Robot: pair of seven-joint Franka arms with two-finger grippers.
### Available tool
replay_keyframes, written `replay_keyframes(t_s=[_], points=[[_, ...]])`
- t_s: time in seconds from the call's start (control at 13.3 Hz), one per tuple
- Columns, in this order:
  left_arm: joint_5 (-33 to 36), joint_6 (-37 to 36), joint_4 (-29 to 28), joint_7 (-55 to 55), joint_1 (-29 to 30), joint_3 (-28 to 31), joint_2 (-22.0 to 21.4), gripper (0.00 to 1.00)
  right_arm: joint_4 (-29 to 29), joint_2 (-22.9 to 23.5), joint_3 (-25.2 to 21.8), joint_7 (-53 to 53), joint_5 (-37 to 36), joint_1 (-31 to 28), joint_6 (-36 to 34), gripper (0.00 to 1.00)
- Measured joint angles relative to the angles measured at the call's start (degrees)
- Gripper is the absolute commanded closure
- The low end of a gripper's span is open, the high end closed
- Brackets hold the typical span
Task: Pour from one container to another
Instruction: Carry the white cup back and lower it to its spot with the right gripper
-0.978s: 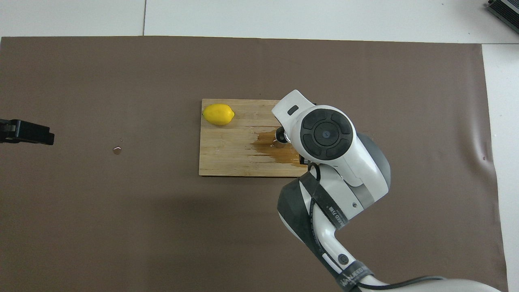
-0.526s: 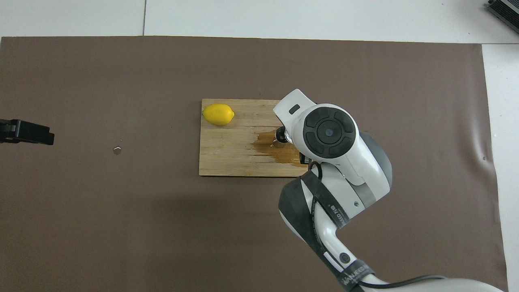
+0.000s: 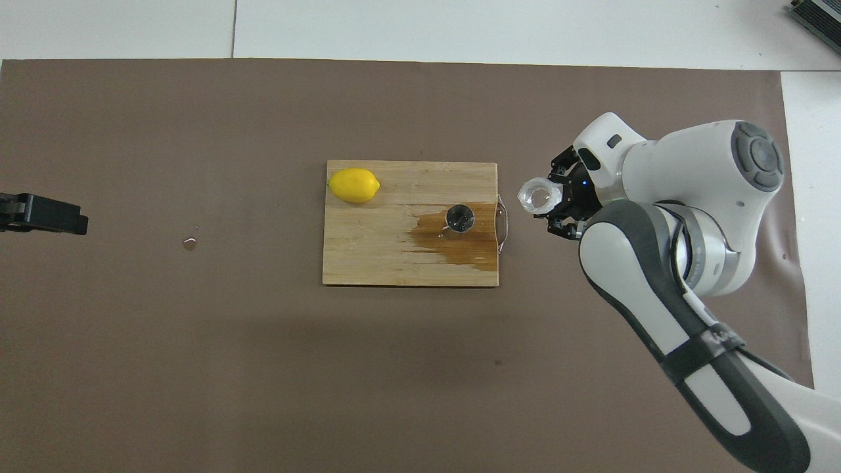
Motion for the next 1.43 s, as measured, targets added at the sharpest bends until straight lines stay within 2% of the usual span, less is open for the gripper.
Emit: replay_keyframes(t_s=[0.23,0.45,0.98,1.05,1.13,1.2,1.43], points=[[0.0,0.0,0.0,0.0,0.0,0.0,0.0,0.0,-3.96,-0.83,-0.07,-8.82,1.66,-6.06,0.04,0.48],[0.0,0.0,0.0,0.0,0.0,0.0,0.0,0.0,-7.2,-0.33,-0.14,-20.54,8.31,-11.15,2.67,0.48],[0.0,0.0,0.0,0.0,0.0,0.0,0.0,0.0,-9.35,6.27,-0.17,-41.24,23.89,-15.48,5.21,0.46],[0.0,0.0,0.0,0.0,0.0,0.0,0.0,0.0,-9.35,7.37,-0.17,-43.16,25.25,-15.48,5.38,0.42],[0.0,0.0,0.0,0.0,0.0,0.0,0.0,0.0,-9.35,8.0,-0.17,-44.31,26.11,-15.48,5.4,0.16],[0.0,0.0,0.0,0.0,0.0,0.0,0.0,0.0,-9.29,8.1,-0.16,-44.6,26.25,-15.49,5.4,0.0],[0.0,0.0,0.0,0.0,0.0,0.0,0.0,0.0,-8.75,7.09,-0.02,-43.6,26.24,-15.07,5.4,0.0]])
